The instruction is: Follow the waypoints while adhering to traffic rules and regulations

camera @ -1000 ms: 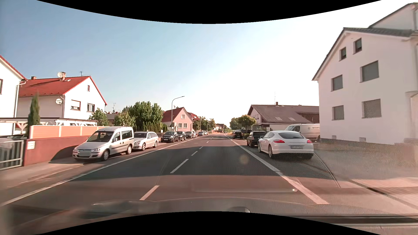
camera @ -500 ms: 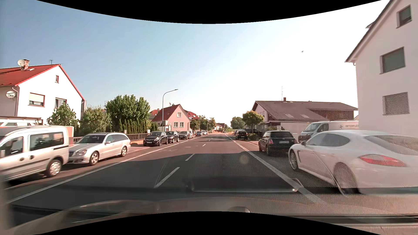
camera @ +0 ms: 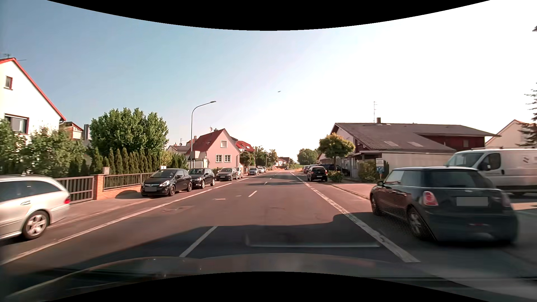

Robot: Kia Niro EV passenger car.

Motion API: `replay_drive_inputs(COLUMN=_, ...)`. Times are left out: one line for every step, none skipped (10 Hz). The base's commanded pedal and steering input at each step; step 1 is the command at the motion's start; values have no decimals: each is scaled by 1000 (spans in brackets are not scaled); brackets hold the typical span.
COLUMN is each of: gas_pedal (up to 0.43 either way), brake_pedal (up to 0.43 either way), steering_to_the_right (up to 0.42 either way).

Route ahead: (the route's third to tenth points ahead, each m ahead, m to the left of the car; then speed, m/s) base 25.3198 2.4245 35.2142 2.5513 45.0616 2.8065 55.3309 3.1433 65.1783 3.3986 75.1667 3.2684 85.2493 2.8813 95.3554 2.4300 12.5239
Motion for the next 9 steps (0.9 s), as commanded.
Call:
replay_drive_inputs(gas_pedal=59, brake_pedal=0, steering_to_the_right=-4)
replay_drive_inputs(gas_pedal=59, brake_pedal=0, steering_to_the_right=-4)
replay_drive_inputs(gas_pedal=59, brake_pedal=0, steering_to_the_right=-4)
replay_drive_inputs(gas_pedal=59, brake_pedal=0, steering_to_the_right=-4)
replay_drive_inputs(gas_pedal=59, brake_pedal=0, steering_to_the_right=-4)
replay_drive_inputs(gas_pedal=59, brake_pedal=0, steering_to_the_right=-4)
replay_drive_inputs(gas_pedal=59, brake_pedal=0, steering_to_the_right=-4)
replay_drive_inputs(gas_pedal=59, brake_pedal=0, steering_to_the_right=-4)
replay_drive_inputs(gas_pedal=59, brake_pedal=0, steering_to_the_right=-4)
